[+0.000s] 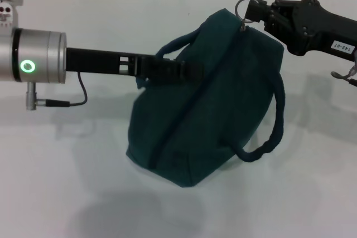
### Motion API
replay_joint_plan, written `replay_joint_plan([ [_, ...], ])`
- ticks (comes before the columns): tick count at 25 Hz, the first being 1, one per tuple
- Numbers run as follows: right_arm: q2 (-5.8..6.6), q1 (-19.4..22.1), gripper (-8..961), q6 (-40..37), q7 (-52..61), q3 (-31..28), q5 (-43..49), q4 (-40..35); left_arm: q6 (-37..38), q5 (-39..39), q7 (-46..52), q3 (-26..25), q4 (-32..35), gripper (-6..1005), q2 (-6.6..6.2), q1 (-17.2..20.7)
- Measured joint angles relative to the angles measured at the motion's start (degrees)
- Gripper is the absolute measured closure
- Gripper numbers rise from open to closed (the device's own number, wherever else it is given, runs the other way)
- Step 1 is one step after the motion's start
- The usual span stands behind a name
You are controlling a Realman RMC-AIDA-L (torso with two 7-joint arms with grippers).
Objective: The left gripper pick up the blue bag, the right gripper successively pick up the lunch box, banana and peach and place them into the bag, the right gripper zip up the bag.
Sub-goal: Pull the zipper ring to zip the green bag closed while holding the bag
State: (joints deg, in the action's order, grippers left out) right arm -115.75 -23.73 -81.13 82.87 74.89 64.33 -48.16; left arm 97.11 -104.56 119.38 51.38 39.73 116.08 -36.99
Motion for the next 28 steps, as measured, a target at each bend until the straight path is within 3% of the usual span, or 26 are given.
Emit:
replay_joint_plan([
  [6, 0.0, 0.1, 929, -0.3, 0.0, -0.1, 0.0, 0.1, -4.8, -0.6, 0.3, -0.3, -0.3, 233, -0.2, 0.2],
  [13, 0.0, 0.2, 929, -0.4, 0.0, -0.3, -0.4, 0.9, -5.1, -0.1, 0.2, -0.9, -0.2, 241, -0.44, 0.7],
  [16, 0.01, 0.1, 928, -0.7, 0.0, -0.5, -1.0, 1.5, -5.1, 0.0, 0.1, -1.1, -0.2, 459, -0.42, 0.8],
  [21, 0.06, 0.3, 928, -0.8, 0.0, -0.5, -1.4, 1.6, -4.6, 0.1, 0.3, -1.1, -0.3, 703, -0.36, 0.8],
  [28, 0.16, 0.2, 928, -1.4, 0.0, -0.7, -3.7, 3.6, -2.7, 1.4, 0.1, -1.1, -0.4, 797, -0.33, 1.0],
])
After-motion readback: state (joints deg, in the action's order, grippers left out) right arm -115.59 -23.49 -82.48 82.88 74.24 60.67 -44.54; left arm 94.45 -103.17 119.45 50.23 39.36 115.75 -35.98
